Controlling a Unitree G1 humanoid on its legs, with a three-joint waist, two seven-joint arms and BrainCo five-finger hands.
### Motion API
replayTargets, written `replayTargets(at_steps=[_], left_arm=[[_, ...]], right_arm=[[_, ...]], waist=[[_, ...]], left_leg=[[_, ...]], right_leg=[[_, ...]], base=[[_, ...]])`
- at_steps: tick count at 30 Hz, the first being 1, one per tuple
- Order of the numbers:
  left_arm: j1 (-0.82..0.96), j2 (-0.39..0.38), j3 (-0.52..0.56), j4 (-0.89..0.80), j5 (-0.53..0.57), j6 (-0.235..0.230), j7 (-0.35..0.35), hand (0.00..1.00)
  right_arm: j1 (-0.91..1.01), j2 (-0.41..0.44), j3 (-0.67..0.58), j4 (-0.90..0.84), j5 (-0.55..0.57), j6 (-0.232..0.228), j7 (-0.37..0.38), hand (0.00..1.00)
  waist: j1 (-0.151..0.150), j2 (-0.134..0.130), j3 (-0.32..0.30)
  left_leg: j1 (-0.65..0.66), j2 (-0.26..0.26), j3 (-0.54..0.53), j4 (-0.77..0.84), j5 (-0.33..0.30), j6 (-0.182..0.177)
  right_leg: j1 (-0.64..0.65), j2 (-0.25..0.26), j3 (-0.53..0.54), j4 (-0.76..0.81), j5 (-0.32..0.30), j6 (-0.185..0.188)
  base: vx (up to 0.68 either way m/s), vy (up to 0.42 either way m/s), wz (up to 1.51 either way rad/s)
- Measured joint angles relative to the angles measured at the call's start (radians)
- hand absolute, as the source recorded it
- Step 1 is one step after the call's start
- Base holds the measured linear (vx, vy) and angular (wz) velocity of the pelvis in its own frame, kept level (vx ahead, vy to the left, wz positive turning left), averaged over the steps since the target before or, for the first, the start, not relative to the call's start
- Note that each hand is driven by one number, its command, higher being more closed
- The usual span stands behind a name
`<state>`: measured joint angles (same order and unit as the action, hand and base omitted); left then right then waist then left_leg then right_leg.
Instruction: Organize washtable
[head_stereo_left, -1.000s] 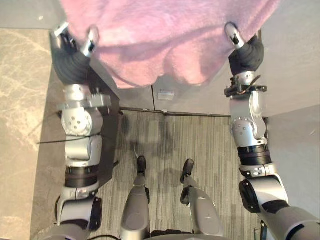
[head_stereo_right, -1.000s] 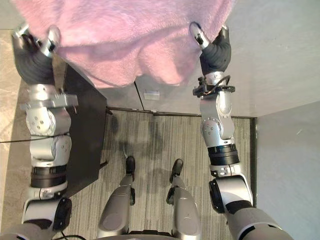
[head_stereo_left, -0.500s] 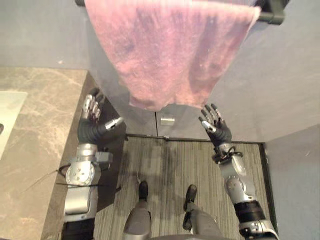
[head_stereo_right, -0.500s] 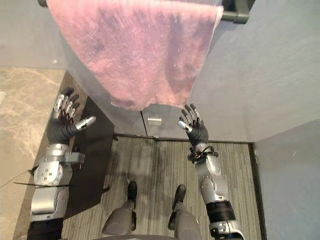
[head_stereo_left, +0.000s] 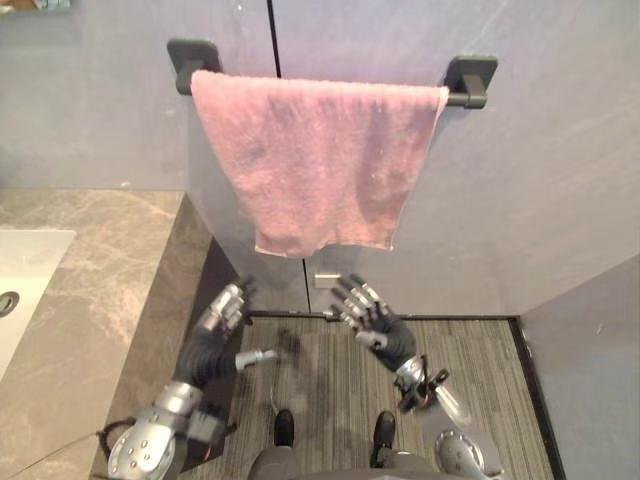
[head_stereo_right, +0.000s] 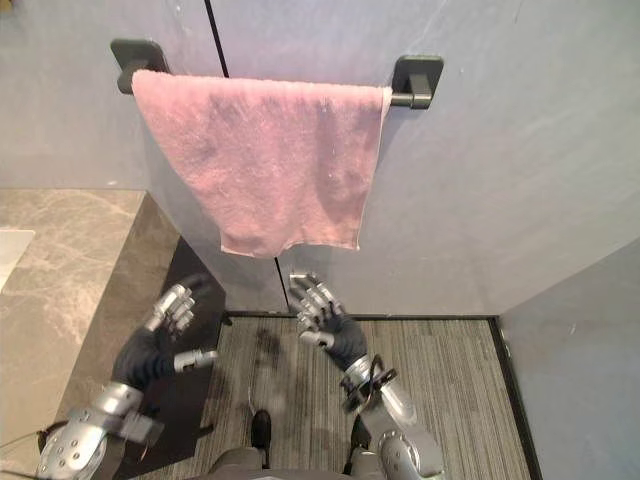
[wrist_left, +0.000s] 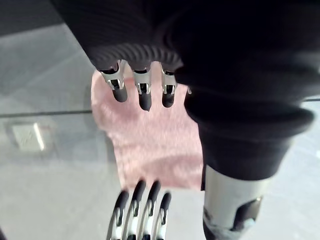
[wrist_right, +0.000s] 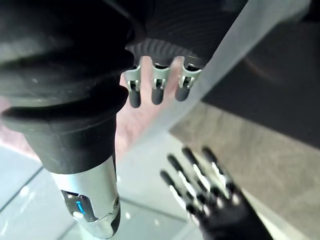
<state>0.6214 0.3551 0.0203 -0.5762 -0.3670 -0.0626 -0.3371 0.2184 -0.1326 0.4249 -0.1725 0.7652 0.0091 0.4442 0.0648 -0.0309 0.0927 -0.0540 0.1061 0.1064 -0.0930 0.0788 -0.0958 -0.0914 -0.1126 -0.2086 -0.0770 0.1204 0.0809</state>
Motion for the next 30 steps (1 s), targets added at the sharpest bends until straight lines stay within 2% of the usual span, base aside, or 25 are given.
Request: replayTargets(at_steps=[2, 4, 8, 10, 14, 20, 24, 27, 30], left_arm=[[-0.012, 0.048, -0.054, 0.000, -0.140, -0.001, -0.011, 0.00], [-0.032, 0.071, -0.089, 0.001, -0.226, -0.004, -0.001, 0.00], [-0.147, 0.088, -0.168, 0.052, -0.310, -0.035, 0.051, 0.00], [-0.261, 0.084, -0.178, 0.112, -0.306, -0.052, 0.104, 0.00], [-0.449, 0.041, -0.187, 0.217, -0.284, -0.077, 0.168, 0.00], [-0.711, -0.021, -0.212, 0.361, -0.206, -0.089, 0.242, 0.00], [-0.853, -0.032, -0.214, 0.407, -0.168, -0.099, 0.278, 0.00], [-0.974, -0.035, -0.216, 0.449, -0.158, -0.102, 0.298, 0.00], [-1.045, -0.034, -0.216, 0.484, -0.140, -0.102, 0.304, 0.00]], right_arm=[[-0.019, -0.015, 0.061, -0.031, 0.053, -0.002, 0.013, 0.00], [-0.064, -0.018, 0.096, -0.032, 0.092, -0.006, 0.006, 0.00], [-0.198, -0.014, 0.146, -0.014, 0.146, -0.041, -0.052, 0.00], [-0.300, 0.010, 0.151, 0.041, 0.147, -0.071, -0.107, 0.00], [-0.431, 0.058, 0.141, 0.117, 0.127, -0.118, -0.181, 0.00], [-0.544, 0.097, 0.080, 0.150, 0.046, -0.150, -0.248, 0.00], [-0.630, 0.113, 0.022, 0.152, 0.007, -0.163, -0.275, 0.00], [-0.683, 0.115, -0.040, 0.156, -0.011, -0.181, -0.309, 0.00], [-0.728, 0.114, -0.090, 0.174, -0.022, -0.187, -0.335, 0.00]], waist=[[-0.001, 0.000, -0.014], [-0.006, -0.001, -0.024], [-0.013, 0.001, -0.043], [-0.021, 0.005, -0.065], [-0.021, 0.006, -0.073], [-0.020, 0.011, -0.069], [-0.015, 0.023, -0.056], [0.007, 0.042, -0.023], [0.007, 0.046, -0.014]], left_leg=[[0.000, -0.002, -0.012, 0.000, 0.000, 0.000], [0.005, -0.004, -0.016, 0.000, 0.000, 0.000], [0.004, -0.006, -0.019, -0.006, 0.000, 0.000], [-0.004, -0.005, -0.019, -0.006, 0.001, 0.000], [-0.027, -0.003, -0.012, 0.000, 0.006, -0.005], [-0.058, -0.001, 0.004, 0.000, 0.020, -0.001], [-0.097, 0.001, 0.017, 0.007, 0.020, -0.001], [-0.111, 0.004, 0.032, 0.010, 0.020, -0.001], [-0.132, 0.006, 0.033, 0.016, 0.020, -0.001]], right_leg=[[0.008, -0.003, -0.012, 0.000, -0.001, 0.001], [0.015, -0.005, -0.016, 0.000, -0.001, 0.001], [0.017, -0.007, -0.021, -0.001, -0.002, 0.001], [0.010, -0.006, -0.021, -0.002, -0.002, 0.001], [-0.019, -0.003, -0.010, -0.001, 0.006, -0.007], [-0.058, 0.000, -0.002, 0.004, 0.023, -0.012], [-0.107, -0.001, 0.010, 0.023, 0.022, -0.012], [-0.136, -0.001, 0.018, 0.045, 0.015, -0.014], [-0.161, -0.001, 0.018, 0.060, 0.011, -0.016]], base=[[0.00, 0.004, 0.14], [-0.01, 0.005, 0.09], [-0.03, 0.005, 0.05], [0.00, 0.000, 0.00], [0.01, 0.001, -0.07], [0.04, 0.004, -0.05], [0.01, 0.013, -0.07], [0.00, 0.011, -0.08], [0.00, 0.002, -0.01]])
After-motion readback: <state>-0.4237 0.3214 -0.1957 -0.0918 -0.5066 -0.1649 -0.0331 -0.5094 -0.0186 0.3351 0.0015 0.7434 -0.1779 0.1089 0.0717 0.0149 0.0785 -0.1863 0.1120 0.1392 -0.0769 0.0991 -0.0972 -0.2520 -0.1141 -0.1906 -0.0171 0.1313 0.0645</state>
